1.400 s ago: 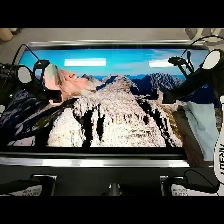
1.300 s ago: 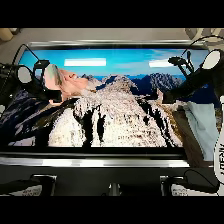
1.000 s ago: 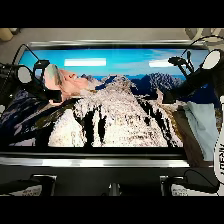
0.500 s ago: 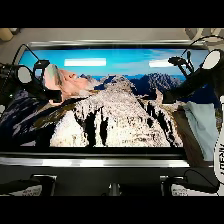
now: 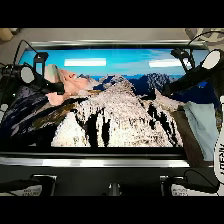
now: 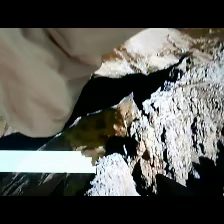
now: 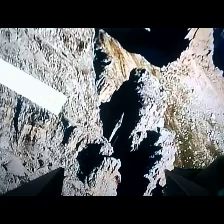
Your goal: Fold the shirts.
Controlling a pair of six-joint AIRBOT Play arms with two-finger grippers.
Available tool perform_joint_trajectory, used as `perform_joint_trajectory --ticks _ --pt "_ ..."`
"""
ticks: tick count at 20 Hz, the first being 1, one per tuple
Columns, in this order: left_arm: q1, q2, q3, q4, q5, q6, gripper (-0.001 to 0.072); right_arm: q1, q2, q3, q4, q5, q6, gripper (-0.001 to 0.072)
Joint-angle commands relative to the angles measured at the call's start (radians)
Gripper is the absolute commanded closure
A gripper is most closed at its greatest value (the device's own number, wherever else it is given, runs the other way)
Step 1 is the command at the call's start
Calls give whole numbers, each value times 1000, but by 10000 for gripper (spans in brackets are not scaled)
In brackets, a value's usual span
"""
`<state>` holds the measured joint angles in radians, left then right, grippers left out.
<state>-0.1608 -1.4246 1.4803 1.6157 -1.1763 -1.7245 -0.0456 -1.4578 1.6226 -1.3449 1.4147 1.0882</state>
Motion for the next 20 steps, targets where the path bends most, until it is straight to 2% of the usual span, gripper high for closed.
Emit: perform_joint_trajectory --ticks 1,3,6,8,12,13,14,15,16,17,20 --pt "41 -105 117 10 84 -40 -13 0 -1 0 1 -92 0 40" --pt "96 -259 296 10 -29 -44 -13 0 -1 0 3 -90 0 39" --pt "168 -482 496 -25 -150 -101 -13 0 -1 0 34 -46 0 39" --pt "193 -567 522 -106 -158 -101 -13 0 -1 0 57 1 0 39" --pt "195 -656 522 -109 -141 -94 -13 0 -1 0 63 39 -19 40" --pt "192 -662 522 -109 -141 -93 136 0 -1 0 63 44 -20 40" --pt "191 -660 523 -110 -143 -93 647 0 -1 0 62 45 -21 41" --pt "187 -652 533 -113 -145 -89 681 0 0 0 63 43 -41 41" --pt "184 -638 546 -113 -144 -72 680 0 0 0 61 34 -61 60" --pt "180 -611 564 -113 -143 -31 681 0 6 1 53 10 -85 110" --pt "170 -456 590 -113 -111 65 681 0 76 5 8 -97 -117 110"
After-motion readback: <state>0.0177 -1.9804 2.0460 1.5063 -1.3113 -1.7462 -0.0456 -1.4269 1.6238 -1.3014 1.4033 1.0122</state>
